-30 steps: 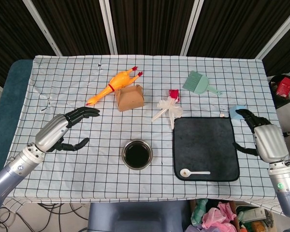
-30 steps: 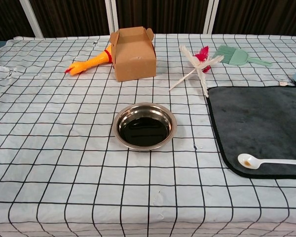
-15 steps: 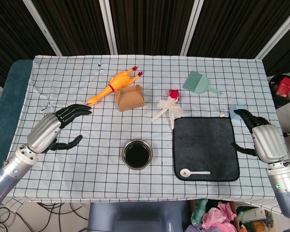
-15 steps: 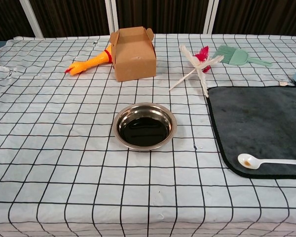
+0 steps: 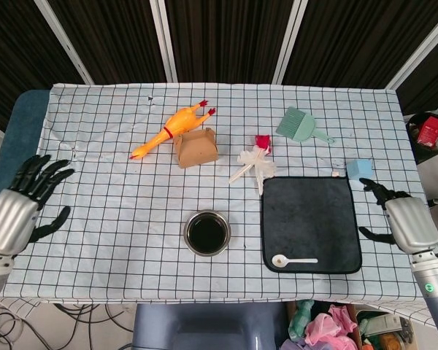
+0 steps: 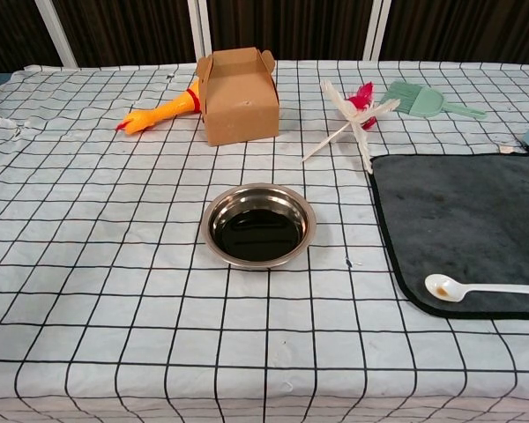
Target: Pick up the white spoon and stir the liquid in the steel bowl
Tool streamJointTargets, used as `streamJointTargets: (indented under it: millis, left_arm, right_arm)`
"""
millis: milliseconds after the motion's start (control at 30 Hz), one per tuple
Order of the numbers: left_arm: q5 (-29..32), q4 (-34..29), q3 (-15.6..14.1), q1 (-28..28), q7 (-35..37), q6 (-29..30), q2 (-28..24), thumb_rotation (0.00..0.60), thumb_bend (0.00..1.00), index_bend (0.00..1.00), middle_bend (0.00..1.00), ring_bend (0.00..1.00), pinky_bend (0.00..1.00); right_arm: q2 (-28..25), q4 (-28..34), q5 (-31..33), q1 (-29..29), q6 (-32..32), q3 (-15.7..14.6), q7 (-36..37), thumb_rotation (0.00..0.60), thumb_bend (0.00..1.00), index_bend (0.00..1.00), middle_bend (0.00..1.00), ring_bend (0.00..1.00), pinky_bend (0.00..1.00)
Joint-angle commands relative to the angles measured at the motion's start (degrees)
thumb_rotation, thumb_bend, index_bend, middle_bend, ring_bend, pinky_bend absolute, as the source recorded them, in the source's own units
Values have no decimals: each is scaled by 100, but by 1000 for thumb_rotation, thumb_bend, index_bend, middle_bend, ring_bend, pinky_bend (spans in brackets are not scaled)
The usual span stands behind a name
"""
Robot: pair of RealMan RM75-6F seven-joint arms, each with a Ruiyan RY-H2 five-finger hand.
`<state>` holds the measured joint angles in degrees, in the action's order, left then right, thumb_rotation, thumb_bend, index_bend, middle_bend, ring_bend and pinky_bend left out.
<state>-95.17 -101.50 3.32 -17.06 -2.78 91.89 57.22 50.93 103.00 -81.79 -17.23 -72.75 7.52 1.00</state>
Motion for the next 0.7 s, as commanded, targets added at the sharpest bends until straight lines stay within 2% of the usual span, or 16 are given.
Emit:
streamJointTargets:
  millis: [33,133,167,333,533,700]
  left_arm:
    - [238,220,-521,913,-513,579,317,600,367,126,76,0,1]
    - [364,309,-675,1129,-299,523,392,600,350,112,49,0,0]
    - [408,414,-682,1186,-248,522,463,600,344,111,46,0,0]
    - [420,635,-667,1204,35,367,499,600,323,108,32,0,0]
    - [419,696,-633,1176,286,150,408,600,312,99,25,0,0]
    - [491,721,-560,1183,294,45,408,600,312,98,25,0,0]
  right_arm:
    - [-154,154,39,58,229,-193,-219,600,95,172,491,668,733]
    - [-262,381,116,38,575,-379,-456,600,97,186,617,794,859]
    - [-281,584,167,-14,913,-522,-494,600,97,188,639,815,877]
    - [-199,818,513,-185,1392,-542,-422,600,98,207,753,931,986]
    - [339,645,1159,-334,1572,-465,-700,600,98,240,806,979,1000]
    - [864,457,1467,-321,1332,-486,-1218,600,101,309,815,987,1000]
